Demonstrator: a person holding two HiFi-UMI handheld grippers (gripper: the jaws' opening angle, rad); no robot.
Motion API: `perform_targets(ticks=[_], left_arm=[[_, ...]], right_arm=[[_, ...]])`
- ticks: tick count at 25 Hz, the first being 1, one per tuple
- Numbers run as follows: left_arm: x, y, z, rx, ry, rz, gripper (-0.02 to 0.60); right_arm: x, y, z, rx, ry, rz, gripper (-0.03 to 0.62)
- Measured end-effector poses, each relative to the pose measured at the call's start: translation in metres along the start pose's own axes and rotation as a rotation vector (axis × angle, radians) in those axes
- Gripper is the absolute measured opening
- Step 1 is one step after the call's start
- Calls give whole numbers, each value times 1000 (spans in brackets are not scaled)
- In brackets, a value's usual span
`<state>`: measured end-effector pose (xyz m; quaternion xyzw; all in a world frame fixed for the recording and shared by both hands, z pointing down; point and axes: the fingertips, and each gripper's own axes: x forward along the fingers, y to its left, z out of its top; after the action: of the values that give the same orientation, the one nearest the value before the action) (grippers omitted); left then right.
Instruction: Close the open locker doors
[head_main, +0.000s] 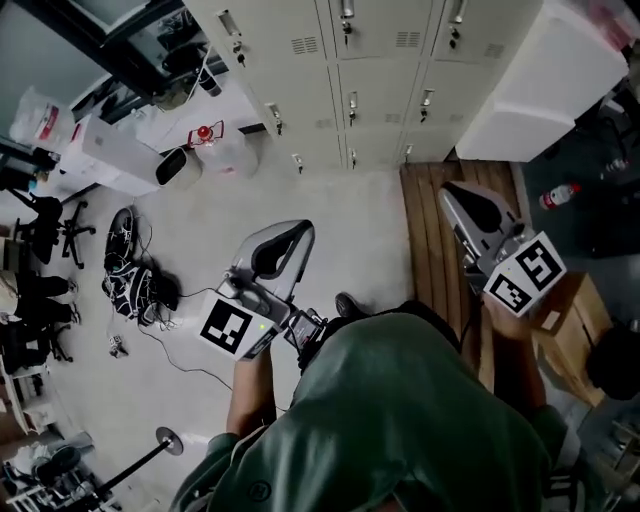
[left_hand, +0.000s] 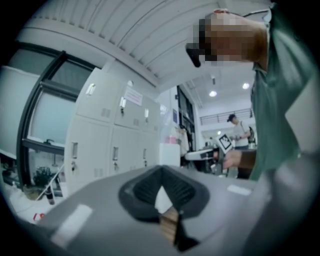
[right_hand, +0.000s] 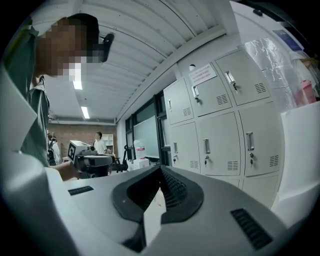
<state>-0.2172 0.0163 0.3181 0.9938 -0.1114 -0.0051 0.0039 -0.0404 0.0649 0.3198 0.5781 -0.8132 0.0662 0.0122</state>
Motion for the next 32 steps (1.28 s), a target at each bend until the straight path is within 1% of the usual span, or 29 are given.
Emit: perform_targets(ticks=[3,7,10,14,20,27,32], left_arm=[[-1,23,-1,6,14,-24,3],[3,54,3,-1,5,4,3],[7,77,-2,-8,22,44,3],[19,112,-8,-5,45,117,3],[53,160,-9,-1,67,222,3],[91,194,-5,-4,63,327,3],[97,216,-11,-12,76,402,3]], right_arm=[[23,4,-7,32,8,-10,-3],[60,-4,0,20,20,24,-3],[87,-13,2,21,19,61,-3],[125,-38,1,32,19,113,-3],[189,-80,8,35,20,232,-3],[248,-115,16,6,32,367,-3],[276,-129,17,5,34,422,-3]])
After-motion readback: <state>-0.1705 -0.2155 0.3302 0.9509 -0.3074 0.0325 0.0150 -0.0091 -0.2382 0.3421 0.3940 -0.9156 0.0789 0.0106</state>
